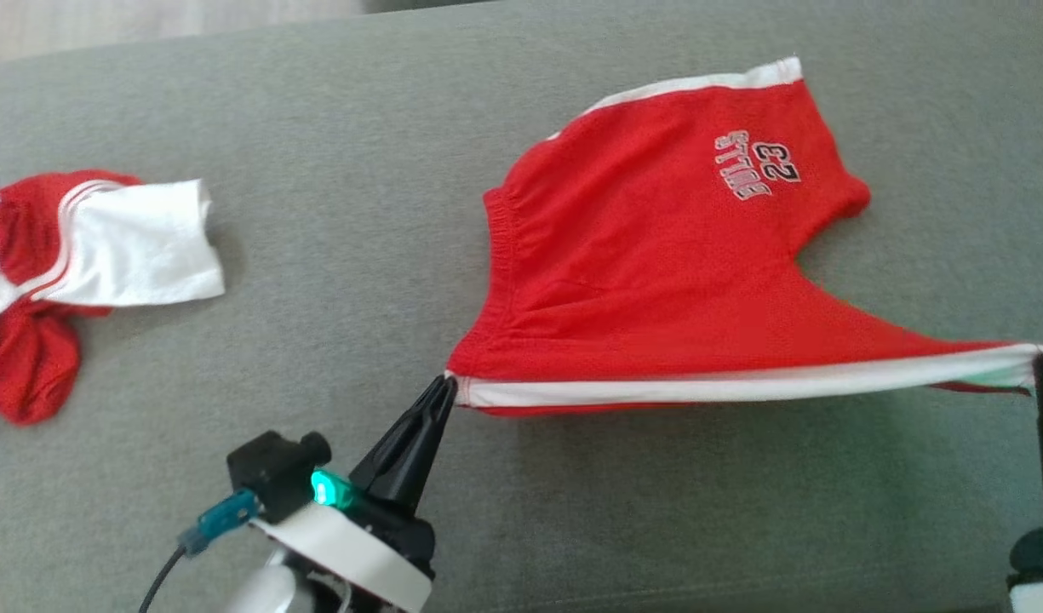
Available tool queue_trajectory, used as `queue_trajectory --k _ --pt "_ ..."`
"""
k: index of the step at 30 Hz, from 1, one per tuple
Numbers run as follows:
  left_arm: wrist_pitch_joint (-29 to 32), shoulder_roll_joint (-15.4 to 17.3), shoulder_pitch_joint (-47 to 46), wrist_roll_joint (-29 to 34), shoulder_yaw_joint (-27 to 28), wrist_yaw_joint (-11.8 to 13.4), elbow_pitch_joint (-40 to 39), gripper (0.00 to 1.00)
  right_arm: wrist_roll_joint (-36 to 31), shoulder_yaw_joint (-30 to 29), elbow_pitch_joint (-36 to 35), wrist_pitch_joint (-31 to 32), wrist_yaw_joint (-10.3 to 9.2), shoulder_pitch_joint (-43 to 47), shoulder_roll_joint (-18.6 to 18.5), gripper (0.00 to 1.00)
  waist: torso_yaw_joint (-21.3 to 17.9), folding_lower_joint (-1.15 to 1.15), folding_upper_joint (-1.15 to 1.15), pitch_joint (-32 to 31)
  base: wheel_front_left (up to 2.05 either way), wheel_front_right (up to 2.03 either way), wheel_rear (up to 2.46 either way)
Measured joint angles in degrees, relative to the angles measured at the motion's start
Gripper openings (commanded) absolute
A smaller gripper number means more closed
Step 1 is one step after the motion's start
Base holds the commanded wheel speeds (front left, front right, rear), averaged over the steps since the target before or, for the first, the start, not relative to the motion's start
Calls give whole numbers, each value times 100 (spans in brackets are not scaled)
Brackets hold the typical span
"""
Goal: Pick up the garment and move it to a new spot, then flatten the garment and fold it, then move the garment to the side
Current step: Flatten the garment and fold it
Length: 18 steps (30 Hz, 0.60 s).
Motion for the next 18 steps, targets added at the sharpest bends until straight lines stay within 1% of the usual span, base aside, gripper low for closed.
queue_trajectory --k 3,6,8,9,14,18 --pt "178 -8 -205 18 -154 -4 -34 0 -113 -30 5 252 0 -243 -1 0 83 0 0 54 0 0 0" --pt "345 -188 -758 -65 -257 -20 73 0 -216 -57 331 497 0 -794 -88 0 144 0 0 193 0 0 0" --pt "446 -365 -1207 -189 -285 -37 202 0 -255 -109 632 660 0 -1255 -183 0 188 0 0 306 0 0 0" --pt "446 -365 -1207 -189 -285 -37 202 0 -255 -109 632 660 0 -1255 -183 0 188 0 0 306 0 0 0" --pt "723 -676 -2171 -441 -311 -55 672 0 -247 -135 1380 1054 0 -2386 -720 0 276 0 0 657 0 0 0" --pt "880 -749 -2914 -481 -275 -57 1199 0 -89 43 1968 1300 0 -3328 -1163 0 315 0 0 954 0 0 0"
